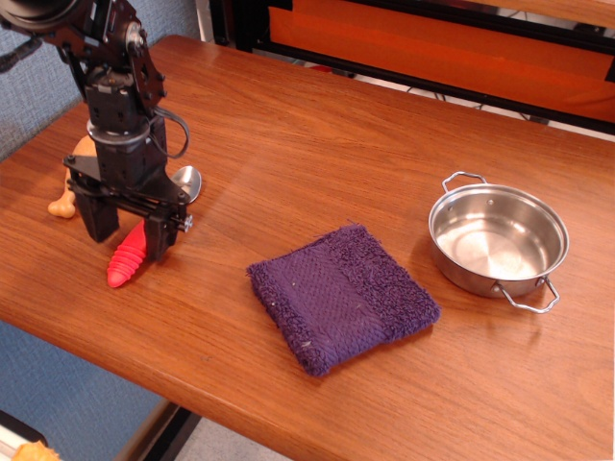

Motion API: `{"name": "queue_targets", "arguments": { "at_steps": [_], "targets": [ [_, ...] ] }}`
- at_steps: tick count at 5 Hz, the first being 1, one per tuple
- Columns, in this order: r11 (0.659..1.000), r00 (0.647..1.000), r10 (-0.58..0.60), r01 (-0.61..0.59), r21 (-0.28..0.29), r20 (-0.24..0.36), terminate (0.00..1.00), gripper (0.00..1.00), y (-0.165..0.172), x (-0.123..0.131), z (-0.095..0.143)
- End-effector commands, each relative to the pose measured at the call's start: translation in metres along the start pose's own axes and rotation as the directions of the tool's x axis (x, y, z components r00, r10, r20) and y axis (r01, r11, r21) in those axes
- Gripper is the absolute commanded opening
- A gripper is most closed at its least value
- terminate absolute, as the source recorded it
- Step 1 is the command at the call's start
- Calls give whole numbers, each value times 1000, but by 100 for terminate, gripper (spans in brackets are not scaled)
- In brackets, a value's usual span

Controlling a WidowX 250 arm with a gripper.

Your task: Move the spoon vertically to the right of the chicken.

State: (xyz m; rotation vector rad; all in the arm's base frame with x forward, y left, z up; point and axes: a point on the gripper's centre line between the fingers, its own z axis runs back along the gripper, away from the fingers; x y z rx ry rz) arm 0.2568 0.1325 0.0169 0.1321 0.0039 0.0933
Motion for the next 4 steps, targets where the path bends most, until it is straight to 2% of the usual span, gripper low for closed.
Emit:
{"name": "queue_targets", "arguments": {
  "at_steps": [1,2,4],
  "targets": [
    [989,989,-133,129,70,61,0,100,-9,7,50],
    [983,981,-172,165,81,94,0,100,-30,14,69],
    [953,934,-303,294,77,187,0,100,-81,47,101]
  ]
}}
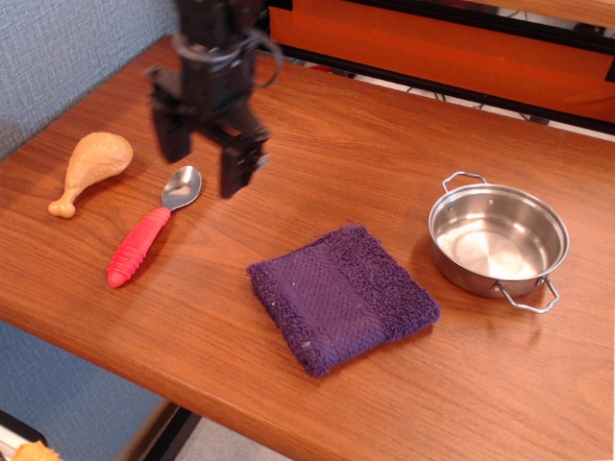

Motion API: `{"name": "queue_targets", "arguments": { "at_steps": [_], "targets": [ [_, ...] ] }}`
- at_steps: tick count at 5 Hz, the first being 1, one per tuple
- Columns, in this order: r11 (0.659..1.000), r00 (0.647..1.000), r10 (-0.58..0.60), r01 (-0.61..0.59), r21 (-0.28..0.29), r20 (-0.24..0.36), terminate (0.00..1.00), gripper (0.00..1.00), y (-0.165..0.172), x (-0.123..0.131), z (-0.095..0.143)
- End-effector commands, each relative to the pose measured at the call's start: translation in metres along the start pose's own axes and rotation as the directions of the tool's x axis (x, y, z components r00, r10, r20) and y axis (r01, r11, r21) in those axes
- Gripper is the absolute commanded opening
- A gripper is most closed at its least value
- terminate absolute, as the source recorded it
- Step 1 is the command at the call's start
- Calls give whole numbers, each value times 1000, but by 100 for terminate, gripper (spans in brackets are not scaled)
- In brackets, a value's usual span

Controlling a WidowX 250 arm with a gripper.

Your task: Move the spoon vertically to the right of the chicken.

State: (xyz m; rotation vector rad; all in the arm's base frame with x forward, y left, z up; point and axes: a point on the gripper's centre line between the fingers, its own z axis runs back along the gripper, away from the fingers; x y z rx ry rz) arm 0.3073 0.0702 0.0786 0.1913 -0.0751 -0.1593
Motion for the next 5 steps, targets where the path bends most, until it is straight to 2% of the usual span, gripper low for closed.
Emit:
{"name": "queue_targets", "arguments": {
  "at_steps": [1,3,4,5],
  "targets": [
    [990,984,-114,124,-68,136,0,100,-56,38,40],
    [978,990,21,8,-208,139,0,100,-99,62,50],
    [987,987,47,-22,-161,152,0,100,-115,67,55],
    [987,987,47,-22,-161,152,100,100,-115,67,55]
  ]
}}
